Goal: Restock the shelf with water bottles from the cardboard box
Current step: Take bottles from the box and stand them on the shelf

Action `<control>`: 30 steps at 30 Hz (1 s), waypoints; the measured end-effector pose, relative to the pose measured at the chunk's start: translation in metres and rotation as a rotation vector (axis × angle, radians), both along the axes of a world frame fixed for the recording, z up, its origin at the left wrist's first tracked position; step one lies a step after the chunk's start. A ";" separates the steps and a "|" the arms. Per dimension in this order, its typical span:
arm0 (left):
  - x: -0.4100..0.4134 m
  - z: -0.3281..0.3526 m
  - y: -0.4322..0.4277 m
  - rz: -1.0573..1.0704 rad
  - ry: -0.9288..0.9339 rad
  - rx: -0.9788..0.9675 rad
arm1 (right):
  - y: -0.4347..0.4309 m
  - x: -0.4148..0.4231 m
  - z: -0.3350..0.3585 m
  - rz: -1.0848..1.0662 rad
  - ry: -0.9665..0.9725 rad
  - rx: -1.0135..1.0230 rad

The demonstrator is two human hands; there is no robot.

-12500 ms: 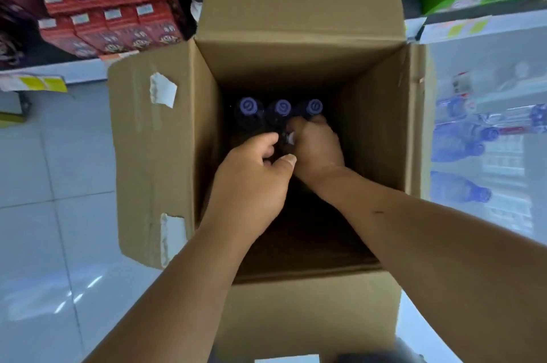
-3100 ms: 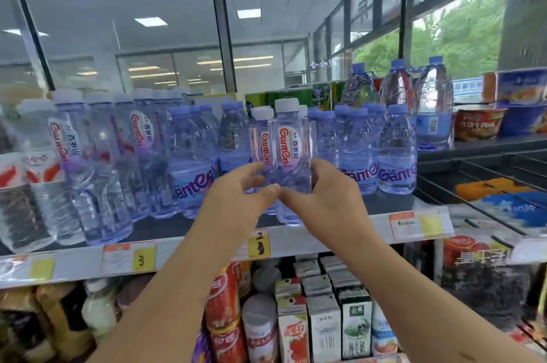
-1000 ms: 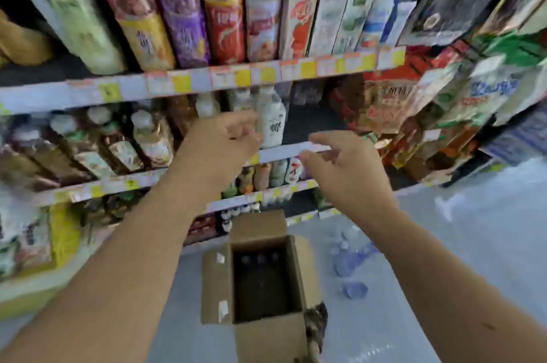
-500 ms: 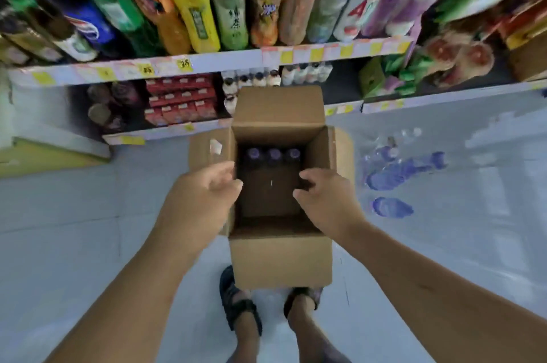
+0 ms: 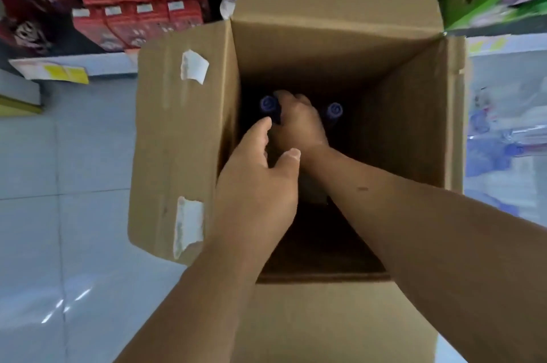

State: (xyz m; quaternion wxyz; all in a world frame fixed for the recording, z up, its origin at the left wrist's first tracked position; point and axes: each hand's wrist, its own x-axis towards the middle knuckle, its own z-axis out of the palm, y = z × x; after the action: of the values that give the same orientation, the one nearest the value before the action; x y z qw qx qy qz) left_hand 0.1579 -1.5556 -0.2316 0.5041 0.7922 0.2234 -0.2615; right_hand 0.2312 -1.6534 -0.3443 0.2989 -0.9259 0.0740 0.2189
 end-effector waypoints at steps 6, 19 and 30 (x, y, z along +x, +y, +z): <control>0.001 -0.030 0.000 0.027 0.004 -0.025 | 0.008 0.015 -0.048 -0.003 -0.058 -0.017; -0.008 0.119 0.016 -0.048 -0.116 -0.060 | -0.017 -0.060 0.202 -0.137 -0.413 0.146; -0.008 0.436 0.023 -0.293 -0.430 -0.367 | -0.028 -0.088 0.605 -0.269 -0.705 0.188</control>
State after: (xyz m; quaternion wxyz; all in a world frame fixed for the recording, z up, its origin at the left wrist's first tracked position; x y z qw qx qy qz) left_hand 0.1495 -1.5329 0.2040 0.6311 0.7489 -0.0558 -0.1940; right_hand 0.1437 -1.6812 0.2611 0.4157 -0.8949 0.0670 -0.1478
